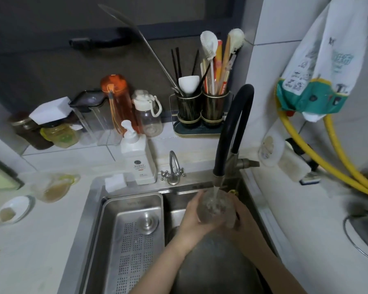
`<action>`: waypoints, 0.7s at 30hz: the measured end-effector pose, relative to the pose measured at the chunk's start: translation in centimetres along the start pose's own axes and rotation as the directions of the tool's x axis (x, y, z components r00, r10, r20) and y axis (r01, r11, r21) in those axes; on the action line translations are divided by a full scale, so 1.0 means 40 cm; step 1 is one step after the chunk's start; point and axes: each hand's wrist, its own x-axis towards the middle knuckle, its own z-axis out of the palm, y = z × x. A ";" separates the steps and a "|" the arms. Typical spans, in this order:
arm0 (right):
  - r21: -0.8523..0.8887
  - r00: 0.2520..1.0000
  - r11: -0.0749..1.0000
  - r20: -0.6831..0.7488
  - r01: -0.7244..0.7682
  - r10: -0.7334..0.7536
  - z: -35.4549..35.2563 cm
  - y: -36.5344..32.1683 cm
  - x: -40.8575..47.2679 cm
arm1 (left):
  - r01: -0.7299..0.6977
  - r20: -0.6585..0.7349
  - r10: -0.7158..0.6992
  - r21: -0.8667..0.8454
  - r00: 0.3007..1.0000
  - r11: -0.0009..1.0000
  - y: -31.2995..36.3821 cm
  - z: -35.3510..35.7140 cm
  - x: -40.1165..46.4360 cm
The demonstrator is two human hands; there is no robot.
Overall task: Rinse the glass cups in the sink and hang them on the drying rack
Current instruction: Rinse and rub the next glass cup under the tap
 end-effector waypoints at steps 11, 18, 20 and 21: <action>0.124 0.999 0.992 0.015 0.027 -0.029 0.012 -0.009 -0.001 | 0.031 0.031 -0.027 -0.116 0.999 0.993 -0.012 -0.037 -0.010; -0.035 0.997 0.997 0.058 0.061 -0.059 -0.019 -0.035 0.047 | 0.107 0.017 -0.106 -0.144 0.994 0.984 -0.007 -0.062 0.039; -0.347 0.999 0.938 -0.048 0.002 -0.020 -0.034 -0.001 0.062 | 0.171 0.014 -0.171 -0.163 0.985 0.972 0.003 -0.037 0.054; -0.393 0.997 0.919 -0.077 -0.022 -0.009 -0.037 0.004 0.067 | 0.197 0.002 -0.200 -0.171 0.980 0.965 0.006 -0.027 0.058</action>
